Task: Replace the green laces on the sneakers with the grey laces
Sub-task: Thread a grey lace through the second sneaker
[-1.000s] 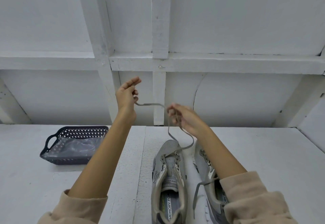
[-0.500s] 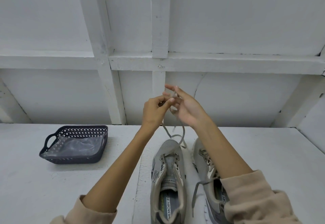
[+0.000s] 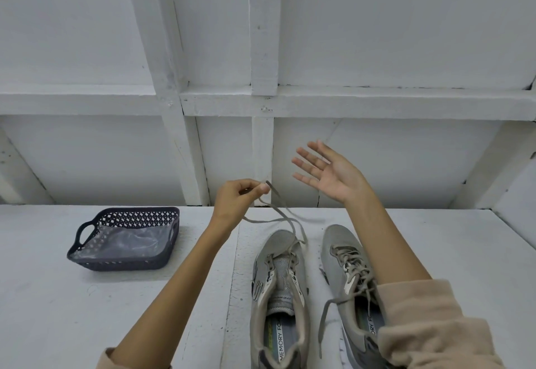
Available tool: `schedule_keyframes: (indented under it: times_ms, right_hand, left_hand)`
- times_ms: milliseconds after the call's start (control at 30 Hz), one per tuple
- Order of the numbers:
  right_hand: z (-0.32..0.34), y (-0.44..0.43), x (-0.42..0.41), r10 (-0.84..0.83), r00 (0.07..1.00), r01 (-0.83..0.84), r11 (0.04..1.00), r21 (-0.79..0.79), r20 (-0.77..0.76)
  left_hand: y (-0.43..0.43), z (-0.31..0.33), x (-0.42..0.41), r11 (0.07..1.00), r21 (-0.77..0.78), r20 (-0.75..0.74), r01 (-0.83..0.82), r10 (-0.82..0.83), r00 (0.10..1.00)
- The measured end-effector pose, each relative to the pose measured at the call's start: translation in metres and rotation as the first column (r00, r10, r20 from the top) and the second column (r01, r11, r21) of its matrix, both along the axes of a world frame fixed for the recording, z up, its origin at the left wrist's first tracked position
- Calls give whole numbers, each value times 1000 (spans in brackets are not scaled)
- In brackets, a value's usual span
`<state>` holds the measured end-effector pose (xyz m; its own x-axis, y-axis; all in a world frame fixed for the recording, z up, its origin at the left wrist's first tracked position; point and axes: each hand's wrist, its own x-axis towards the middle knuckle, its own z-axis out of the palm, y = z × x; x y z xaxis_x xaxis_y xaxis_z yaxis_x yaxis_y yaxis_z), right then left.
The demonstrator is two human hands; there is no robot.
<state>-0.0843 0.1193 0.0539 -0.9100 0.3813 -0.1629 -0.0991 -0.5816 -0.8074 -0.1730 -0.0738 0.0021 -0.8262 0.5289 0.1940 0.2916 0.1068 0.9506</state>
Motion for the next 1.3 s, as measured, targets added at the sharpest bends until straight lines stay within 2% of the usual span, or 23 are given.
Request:
schedule_keyframes:
  times_ms: [100, 200, 233, 300, 400, 500, 667, 733, 800, 900, 1000, 1133, 1300]
  right_hand:
    - [-3, -10, 0, 103, 987, -123, 978, 167, 123]
    - [-14, -24, 3, 226, 914, -366, 820, 440, 338]
    - [-19, -28, 2, 208, 901, -387, 782, 489, 380]
    - [-28, -33, -2, 141, 913, -339, 786, 517, 384]
    - [-37, -38, -8, 104, 937, -257, 855, 452, 334]
    - [-43, -43, -11, 123, 944, -230, 911, 341, 307]
    - [-53, -54, -19, 159, 932, -241, 943, 228, 325]
    - [-52, -55, -23, 169, 947, -206, 972, 111, 273]
    - [-47, -51, -26, 91, 971, -92, 996, -7, 223]
    - [-39, -34, -28, -38, 989, 57, 991, -125, 145]
    - [-36, -16, -25, -102, 992, 116, 968, -221, 72]
    - [-28, 0, -19, -209, 978, 198, 941, -275, -9]
    - [-20, 12, -14, -277, 954, 241, 936, -258, -113]
  left_hand:
    - [1, 0, 2, 1000, 5, 12, 20, -20, 1000]
    - [2, 2, 1, 999, -21, -42, 25, -26, 999]
    - [3, 2, 1, 999, -38, -69, 18, -21, 997]
    - [4, -1, -1, 997, -77, -135, -18, 7, 991]
    - [2, -7, -5, 987, -138, -234, -83, 49, 971]
    - [-1, -7, -7, 976, -185, -270, -110, 57, 961]
    - [-1, -10, -2, 955, -240, -375, -175, 75, 924]
    - [0, -12, 0, 952, -256, -366, -167, 64, 928]
    - [-2, -14, 2, 945, -288, -339, -157, 52, 939]
    - [-10, -18, 1, 930, -337, -291, -146, 45, 956]
    - [-18, -25, -1, 918, -373, -252, -136, 41, 967]
    - [-23, -35, -1, 911, -395, -200, -116, 39, 979]
    - [-27, -47, -5, 893, -447, -135, -55, -6, 991]
